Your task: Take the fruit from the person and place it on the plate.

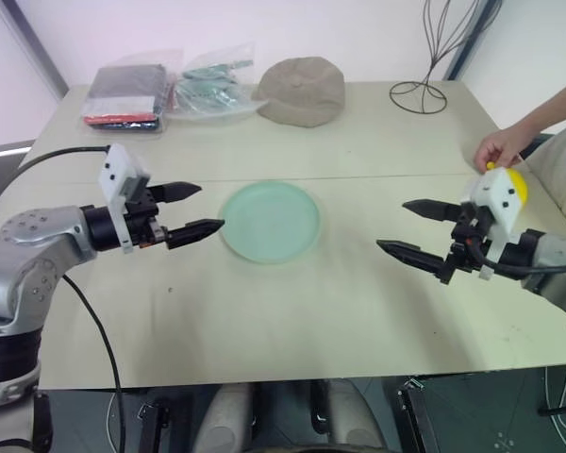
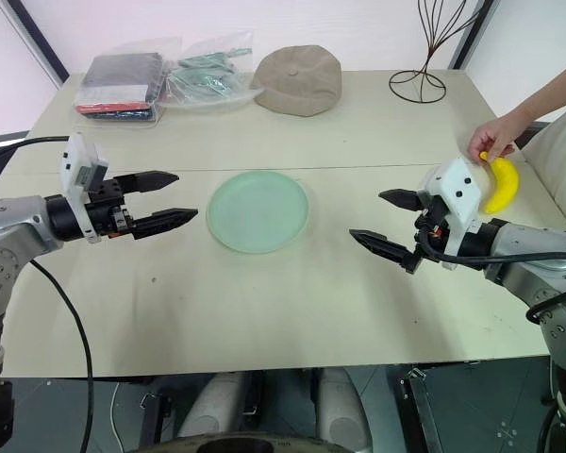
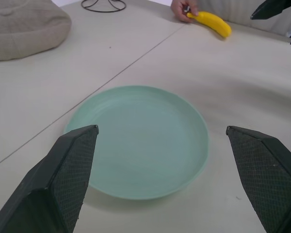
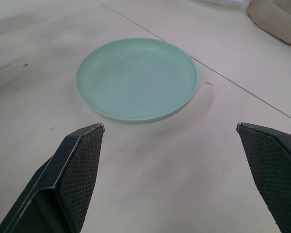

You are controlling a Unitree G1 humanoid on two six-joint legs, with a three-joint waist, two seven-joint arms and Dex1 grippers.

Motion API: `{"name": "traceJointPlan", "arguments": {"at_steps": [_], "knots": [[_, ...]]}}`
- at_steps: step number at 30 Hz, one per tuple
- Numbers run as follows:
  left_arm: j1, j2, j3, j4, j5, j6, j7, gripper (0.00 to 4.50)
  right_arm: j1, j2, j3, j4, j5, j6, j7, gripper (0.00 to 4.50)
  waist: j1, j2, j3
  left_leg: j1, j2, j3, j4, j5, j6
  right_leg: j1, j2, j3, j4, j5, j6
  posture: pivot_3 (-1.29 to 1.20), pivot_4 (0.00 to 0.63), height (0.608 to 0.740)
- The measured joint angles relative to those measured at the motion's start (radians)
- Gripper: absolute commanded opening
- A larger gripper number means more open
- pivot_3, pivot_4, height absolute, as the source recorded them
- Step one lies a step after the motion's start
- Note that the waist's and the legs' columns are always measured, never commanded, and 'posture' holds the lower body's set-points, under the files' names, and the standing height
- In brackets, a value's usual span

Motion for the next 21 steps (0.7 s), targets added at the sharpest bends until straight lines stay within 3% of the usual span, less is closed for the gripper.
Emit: {"name": "traceJointPlan", "arguments": {"at_steps": [21], "knots": [[-0.003, -0.007, -0.002, -0.004, -0.009, -0.002, 0.010, 4.42, 0.000, 0.000, 0.000, 0.000, 0.000, 0.004, -0.003, 4.50, 0.000, 0.000, 0.000, 0.000, 0.000, 0.000, 0.000, 0.000, 0.000, 0.000, 0.000, 0.000, 0.000, 0.000, 0.000, 0.00, 0.150, 0.740]]}}
